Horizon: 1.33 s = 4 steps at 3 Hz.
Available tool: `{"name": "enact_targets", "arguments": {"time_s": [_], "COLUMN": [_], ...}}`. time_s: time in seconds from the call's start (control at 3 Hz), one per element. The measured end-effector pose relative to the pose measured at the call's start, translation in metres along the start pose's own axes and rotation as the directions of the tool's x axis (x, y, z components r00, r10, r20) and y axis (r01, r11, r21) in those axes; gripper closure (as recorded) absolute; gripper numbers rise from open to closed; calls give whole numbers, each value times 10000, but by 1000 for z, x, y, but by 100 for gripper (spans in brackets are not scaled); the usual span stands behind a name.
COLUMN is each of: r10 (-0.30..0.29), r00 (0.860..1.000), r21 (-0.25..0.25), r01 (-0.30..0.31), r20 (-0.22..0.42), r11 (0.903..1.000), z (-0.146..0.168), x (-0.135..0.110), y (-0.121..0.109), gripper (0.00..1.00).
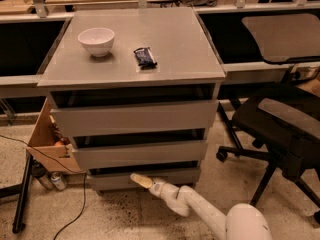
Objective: Close bottom drawer
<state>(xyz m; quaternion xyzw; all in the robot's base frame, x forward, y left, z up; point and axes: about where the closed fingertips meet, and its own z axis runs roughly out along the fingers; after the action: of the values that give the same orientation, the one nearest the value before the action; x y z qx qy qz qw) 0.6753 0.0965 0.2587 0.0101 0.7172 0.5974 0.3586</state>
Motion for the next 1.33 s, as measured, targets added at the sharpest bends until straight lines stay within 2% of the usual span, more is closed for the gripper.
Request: {"name": "enact_targets", "arguments": {"time_s": [0.33, 0.67, 1.0, 1.33], "r10": [274, 726, 1302, 1649], "r00": [9990, 9912, 9659, 9459], "r21": [-227, -223, 150, 396], "r01": [-283, -755, -1302, -1603], "r20": [-364, -1106, -2236, -2794], "r11": [9993, 9969, 9914, 9863], "z": [-12, -28, -48, -66], "x": [7, 23, 43, 58], "y": [2, 4, 10, 18], "gripper": [0, 0, 0, 0]}}
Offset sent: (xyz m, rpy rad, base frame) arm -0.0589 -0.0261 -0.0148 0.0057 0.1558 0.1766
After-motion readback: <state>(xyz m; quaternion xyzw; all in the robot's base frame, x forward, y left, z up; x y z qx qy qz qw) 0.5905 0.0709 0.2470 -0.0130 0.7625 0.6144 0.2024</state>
